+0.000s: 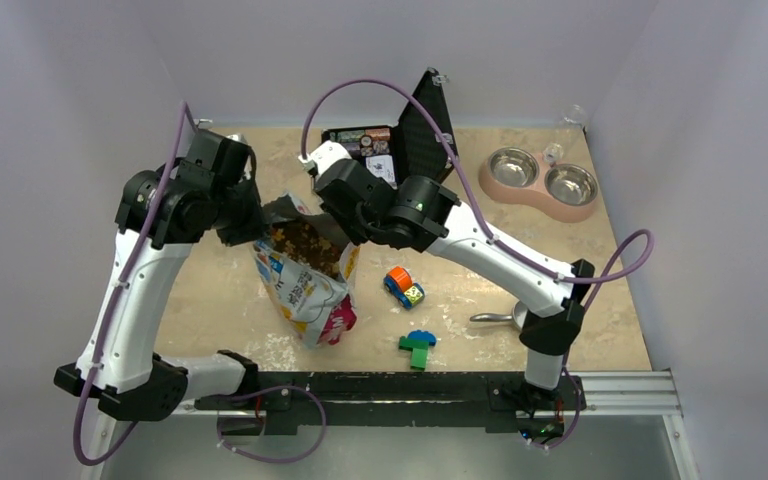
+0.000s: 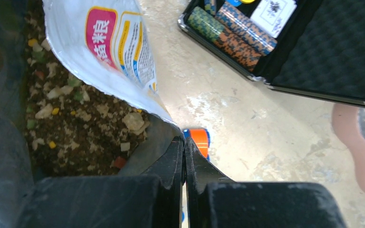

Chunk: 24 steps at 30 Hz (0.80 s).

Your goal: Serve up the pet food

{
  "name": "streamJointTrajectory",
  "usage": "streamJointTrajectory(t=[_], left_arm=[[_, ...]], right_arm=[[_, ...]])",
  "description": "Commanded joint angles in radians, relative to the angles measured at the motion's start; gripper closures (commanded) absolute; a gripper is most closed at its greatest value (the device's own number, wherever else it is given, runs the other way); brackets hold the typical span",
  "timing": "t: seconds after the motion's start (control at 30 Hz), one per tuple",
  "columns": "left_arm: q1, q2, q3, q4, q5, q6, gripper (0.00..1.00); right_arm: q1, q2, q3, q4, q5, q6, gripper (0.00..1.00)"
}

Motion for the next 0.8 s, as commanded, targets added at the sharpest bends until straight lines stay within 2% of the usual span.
streamJointTrajectory(t=[0.0,0.2,0.43,0.5,0.67,0.77], left_arm=[[0.018,-0.034,0.132,0.068,-0.050,0.154,1.00],[0.063,-0.051,-0.012,0.120,0.061,0.161,1.00],[0.064,-0.078,-0.167,0.257,0.156,0.114,1.00],[0.064,-0.078,-0.218,0.286,0.208,0.077,0.96],[0.061,-0.118,-0.386,0.427,0.365,-0.032,0.75],[0.054,-0.158,-0.450,0.463,0.388,-0.057,0.73]], right_arm=[[-0.055,-0.143,-0.013,0.067,-0.019,0.079,1.00],[-0.120,-0.227,-0.165,0.128,-0.217,0.141,1.00],[-0.094,-0.267,-0.204,0.238,-0.419,0.129,1.00],[-0.093,-0.258,-0.180,0.239,-0.433,0.130,1.00],[-0.092,-0.233,-0.119,0.232,-0.482,0.142,1.00],[-0.091,-0.236,-0.121,0.232,-0.479,0.150,1.00]])
